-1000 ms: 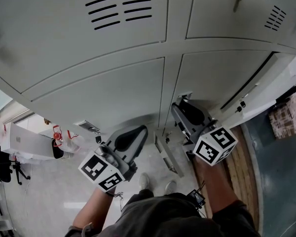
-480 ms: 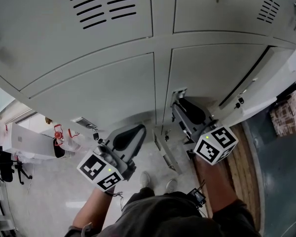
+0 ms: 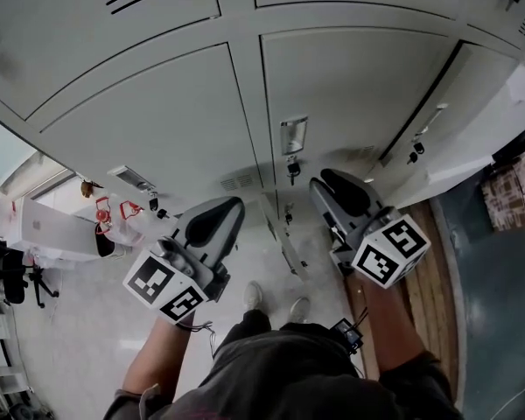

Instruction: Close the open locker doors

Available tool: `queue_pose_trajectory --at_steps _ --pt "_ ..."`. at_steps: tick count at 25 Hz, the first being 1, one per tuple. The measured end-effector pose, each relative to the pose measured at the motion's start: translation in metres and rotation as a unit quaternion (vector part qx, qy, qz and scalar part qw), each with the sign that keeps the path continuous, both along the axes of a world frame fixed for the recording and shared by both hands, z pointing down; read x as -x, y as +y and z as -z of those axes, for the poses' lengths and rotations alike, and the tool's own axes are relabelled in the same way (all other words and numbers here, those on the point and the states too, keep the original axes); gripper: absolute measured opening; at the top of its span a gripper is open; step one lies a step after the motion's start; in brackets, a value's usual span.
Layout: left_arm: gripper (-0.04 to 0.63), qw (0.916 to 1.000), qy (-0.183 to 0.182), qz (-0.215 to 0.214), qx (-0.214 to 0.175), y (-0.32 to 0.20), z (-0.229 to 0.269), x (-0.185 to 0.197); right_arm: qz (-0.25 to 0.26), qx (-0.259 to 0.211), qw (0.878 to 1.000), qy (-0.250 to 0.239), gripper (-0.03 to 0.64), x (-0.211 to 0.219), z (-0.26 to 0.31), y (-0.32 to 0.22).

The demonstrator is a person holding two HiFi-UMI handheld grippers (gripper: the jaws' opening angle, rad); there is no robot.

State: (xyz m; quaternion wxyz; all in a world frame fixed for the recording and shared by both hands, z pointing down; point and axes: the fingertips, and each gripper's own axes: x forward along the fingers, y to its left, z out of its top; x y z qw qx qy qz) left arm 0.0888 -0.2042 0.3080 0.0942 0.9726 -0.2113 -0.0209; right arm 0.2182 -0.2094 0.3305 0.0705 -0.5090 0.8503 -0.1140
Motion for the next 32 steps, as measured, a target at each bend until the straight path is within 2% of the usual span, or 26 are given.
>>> queue_pose_trajectory --at_steps 4,9,19,26,32 --pt "0.008 1.0 -0.003 -0.001 0.006 0.032 -0.006 -0.007 0.019 0.019 1.0 -0.003 0.088 -0.003 -0.017 0.031" --pt "0.008 0.9995 0.002 0.004 0.032 0.064 -0.02 -0.007 0.04 0.039 0.998 -0.01 0.088 0.0 -0.039 0.06" --pt "0.008 0.9991 -0.008 -0.005 0.042 0.096 -0.035 0.011 0.029 0.078 0.996 -0.012 0.089 0.015 -0.085 0.103" --pt "0.008 0.9981 -0.006 -0.032 0.051 0.11 -0.048 0.05 -0.015 0.114 0.993 -0.007 0.104 0.037 -0.121 0.126" --pt "0.009 0.9964 -0.002 -0.066 0.054 0.116 -0.052 0.099 -0.091 0.123 0.988 -0.001 0.107 0.056 -0.132 0.147"
